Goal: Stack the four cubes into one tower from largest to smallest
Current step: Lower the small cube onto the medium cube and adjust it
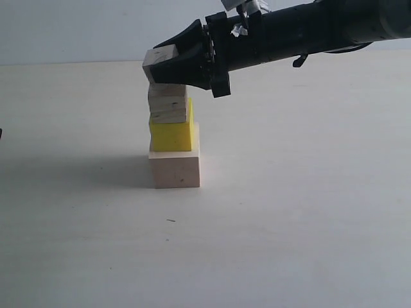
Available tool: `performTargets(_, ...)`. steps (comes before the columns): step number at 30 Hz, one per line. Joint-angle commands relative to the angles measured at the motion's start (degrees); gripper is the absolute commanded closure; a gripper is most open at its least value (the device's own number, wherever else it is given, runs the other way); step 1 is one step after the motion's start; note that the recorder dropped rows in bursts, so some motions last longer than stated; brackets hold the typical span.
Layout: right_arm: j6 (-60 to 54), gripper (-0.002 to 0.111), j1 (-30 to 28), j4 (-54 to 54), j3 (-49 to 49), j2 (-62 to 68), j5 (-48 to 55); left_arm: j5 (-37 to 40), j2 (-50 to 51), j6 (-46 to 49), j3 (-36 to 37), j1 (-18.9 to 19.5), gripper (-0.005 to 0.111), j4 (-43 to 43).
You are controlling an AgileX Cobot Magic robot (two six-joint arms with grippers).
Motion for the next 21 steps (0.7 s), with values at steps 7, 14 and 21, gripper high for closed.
performTargets(7,0.14,0.107,-0.02,0.41,-0.25,-0.09,0.57,-0.90,0.13,0.26,0.19,-0.37,0.107,0.21)
performTargets(14,0.14,0.095,-0.02,0.41,-0.25,-0.09,0.57,-1.37,0.13,0.26,0.19,-0.37,0.107,0.21)
performTargets(21,0.00,0.094,-0.02,0.13,-0.25,-0.09,0.57,-1.48,0.13,0.26,0.19,-0.37,0.107,0.21)
